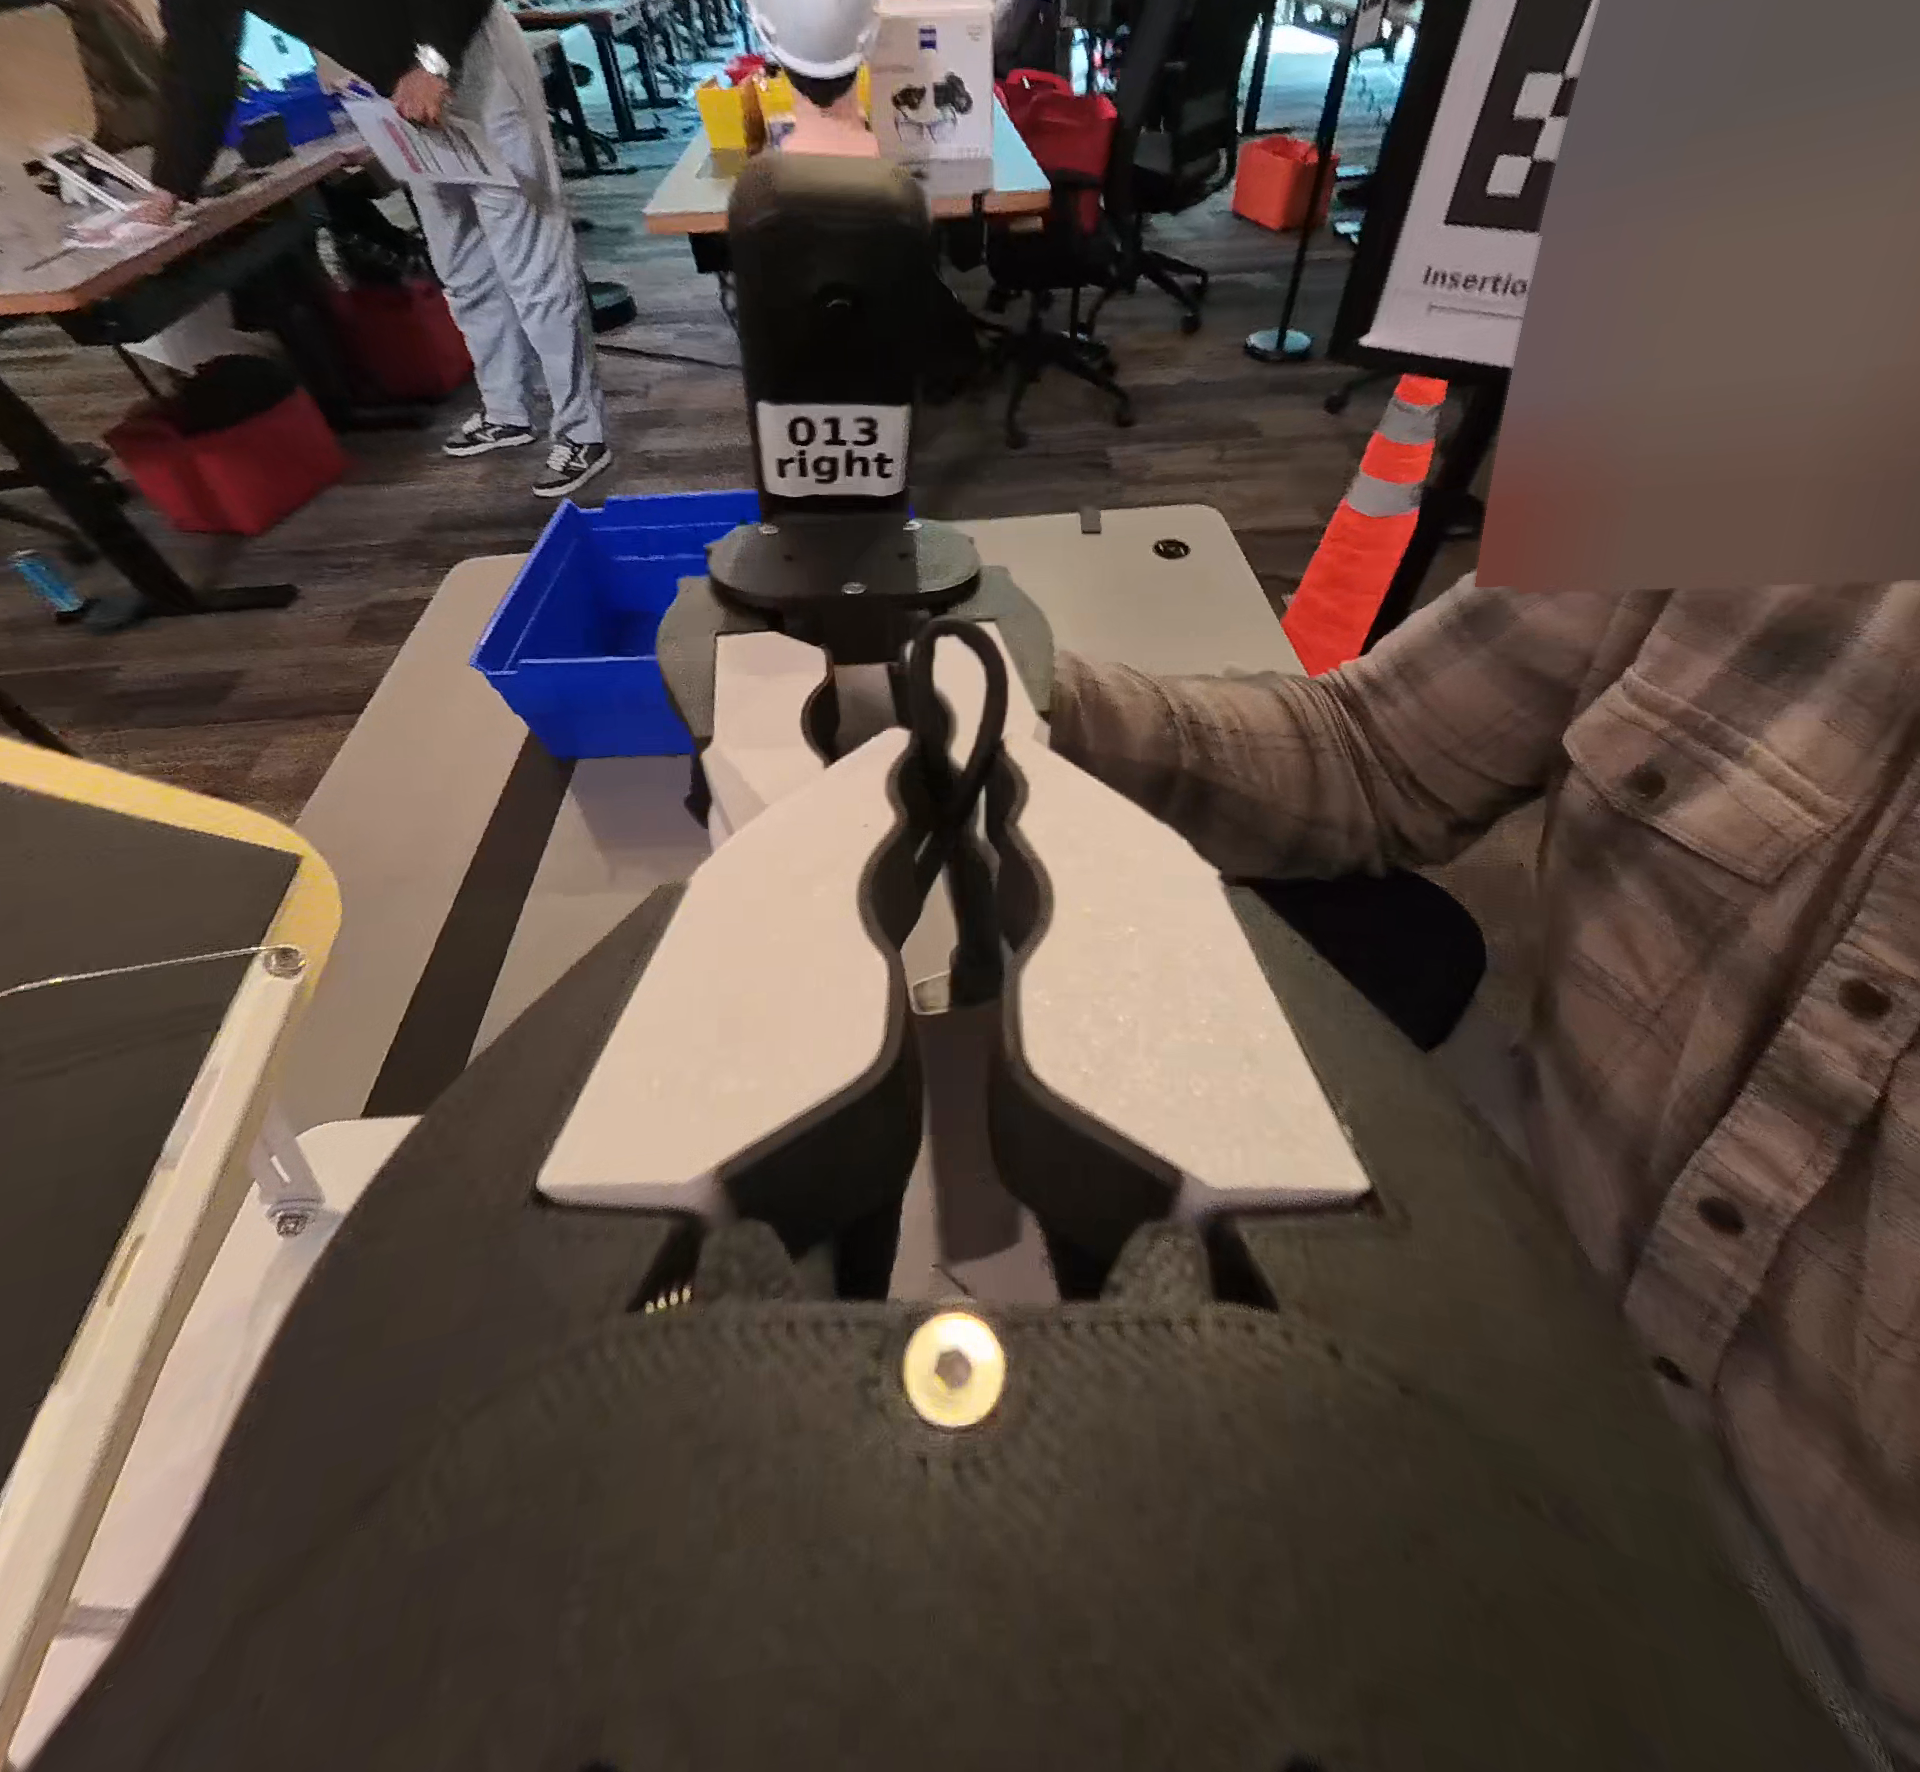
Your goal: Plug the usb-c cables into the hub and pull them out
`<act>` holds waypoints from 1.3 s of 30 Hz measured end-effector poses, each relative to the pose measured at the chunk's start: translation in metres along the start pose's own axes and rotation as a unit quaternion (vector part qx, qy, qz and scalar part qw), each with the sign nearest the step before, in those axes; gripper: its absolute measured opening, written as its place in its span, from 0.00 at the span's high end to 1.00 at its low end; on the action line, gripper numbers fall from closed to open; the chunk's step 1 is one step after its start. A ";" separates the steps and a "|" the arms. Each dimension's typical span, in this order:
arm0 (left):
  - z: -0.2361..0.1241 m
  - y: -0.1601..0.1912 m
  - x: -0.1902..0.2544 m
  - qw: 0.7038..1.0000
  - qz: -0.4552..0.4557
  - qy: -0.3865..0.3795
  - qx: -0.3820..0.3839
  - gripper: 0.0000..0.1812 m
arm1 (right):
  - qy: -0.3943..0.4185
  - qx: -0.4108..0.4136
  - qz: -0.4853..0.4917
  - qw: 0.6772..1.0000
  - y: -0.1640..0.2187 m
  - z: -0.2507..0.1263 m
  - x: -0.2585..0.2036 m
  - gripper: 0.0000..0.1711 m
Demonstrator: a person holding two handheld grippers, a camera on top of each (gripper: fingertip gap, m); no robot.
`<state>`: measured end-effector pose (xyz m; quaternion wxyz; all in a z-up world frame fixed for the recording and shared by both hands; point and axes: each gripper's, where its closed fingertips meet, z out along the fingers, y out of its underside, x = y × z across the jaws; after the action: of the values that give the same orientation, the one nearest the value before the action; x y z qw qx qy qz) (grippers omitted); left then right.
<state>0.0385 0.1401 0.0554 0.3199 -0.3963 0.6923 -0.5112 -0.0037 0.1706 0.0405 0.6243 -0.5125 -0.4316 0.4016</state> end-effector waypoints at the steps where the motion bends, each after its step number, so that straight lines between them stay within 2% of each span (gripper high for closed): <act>1: 0.002 0.000 0.002 1.000 0.002 0.006 -0.004 0.94 | -0.007 0.005 0.000 1.000 0.000 0.000 -0.001 0.90; 5: -0.001 -0.005 -0.001 1.000 -0.007 0.014 0.012 0.93 | -0.027 0.032 -0.005 0.999 -0.004 0.002 -0.006 0.98; 13: -0.005 -0.007 -0.014 0.998 -0.031 -0.002 0.055 0.93 | -0.019 0.069 0.032 0.997 -0.006 0.004 0.003 0.99; 22: -0.007 -0.006 -0.028 0.996 -0.044 -0.035 0.075 0.90 | 0.002 0.067 0.053 0.996 -0.002 0.003 0.013 0.99; 26: -0.015 -0.006 -0.040 0.992 -0.048 -0.074 0.085 0.82 | 0.011 0.068 0.058 0.996 -0.002 -0.001 0.018 0.99; 31: -0.042 -0.007 -0.049 0.980 -0.003 -0.188 0.067 0.70 | 0.028 0.068 0.057 0.996 -0.006 -0.013 0.024 0.99; 34: -0.061 0.006 -0.037 0.970 0.023 -0.240 0.041 0.69 | 0.044 0.059 0.052 0.996 -0.004 -0.022 0.031 0.99; 37: -0.072 0.043 -0.027 0.954 0.042 -0.295 -0.021 0.72 | 0.067 0.044 0.046 0.996 0.001 -0.032 0.040 0.99; 39: -0.064 0.076 -0.016 0.950 0.045 -0.300 -0.068 0.72 | 0.080 0.043 0.046 0.995 0.003 -0.039 0.045 1.00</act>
<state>-0.0253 0.1958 0.0001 0.5079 -0.5209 0.6142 -0.3057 0.0469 0.2022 0.0396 0.6589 -0.5349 -0.3386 0.4063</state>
